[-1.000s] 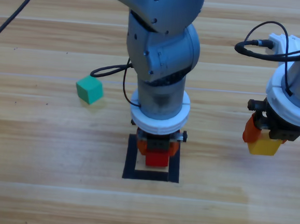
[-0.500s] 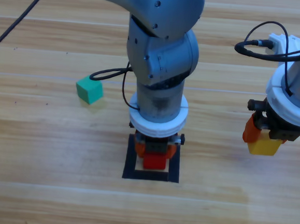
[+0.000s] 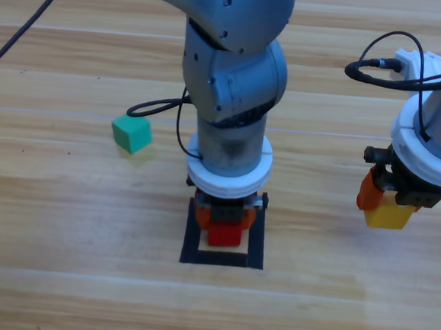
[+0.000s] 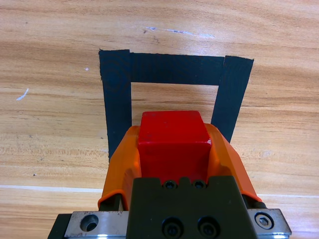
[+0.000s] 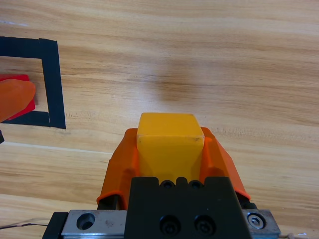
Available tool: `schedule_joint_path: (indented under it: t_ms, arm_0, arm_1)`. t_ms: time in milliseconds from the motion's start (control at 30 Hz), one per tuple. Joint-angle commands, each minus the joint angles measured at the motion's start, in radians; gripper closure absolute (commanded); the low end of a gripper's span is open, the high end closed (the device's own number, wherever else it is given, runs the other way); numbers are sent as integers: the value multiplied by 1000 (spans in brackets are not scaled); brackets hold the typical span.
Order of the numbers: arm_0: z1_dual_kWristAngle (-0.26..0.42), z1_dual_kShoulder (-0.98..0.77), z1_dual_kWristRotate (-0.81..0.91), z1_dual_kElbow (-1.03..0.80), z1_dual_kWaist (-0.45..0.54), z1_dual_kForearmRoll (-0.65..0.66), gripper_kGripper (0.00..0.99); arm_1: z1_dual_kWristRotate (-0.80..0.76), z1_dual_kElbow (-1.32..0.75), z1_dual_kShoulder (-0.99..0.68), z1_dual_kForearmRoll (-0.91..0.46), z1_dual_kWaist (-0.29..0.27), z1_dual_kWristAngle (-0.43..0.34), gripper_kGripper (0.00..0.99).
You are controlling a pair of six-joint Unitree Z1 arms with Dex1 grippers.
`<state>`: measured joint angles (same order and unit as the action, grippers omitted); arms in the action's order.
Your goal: Stack the blocks in the rectangular block: red at the bottom, yellow in the middle, green on top
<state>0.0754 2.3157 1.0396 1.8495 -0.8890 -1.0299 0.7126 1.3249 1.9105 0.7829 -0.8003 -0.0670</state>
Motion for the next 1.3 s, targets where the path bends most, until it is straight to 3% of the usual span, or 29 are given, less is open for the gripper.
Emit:
schedule_joint_path:
  t_ms: [33,667,767,900,1000,1300]
  arm_0:
    - [4,54,7,-26,16,14,907]
    - [6,71,7,-38,16,24,864]
    - [6,70,11,-35,16,25,741]
    - [9,62,26,-32,15,24,389]
    - [9,54,30,-38,15,24,221]
    - [11,45,33,-44,15,24,177]
  arm_1:
    - [-10,2,70,13,-20,-11,969]
    - [-10,2,71,13,-20,-16,969]
    - [-10,2,71,13,-20,-16,969]
    - [-10,2,73,13,-20,-16,969]
    - [-12,2,73,13,-20,-17,967]
    - [-8,2,71,13,-20,-27,967]
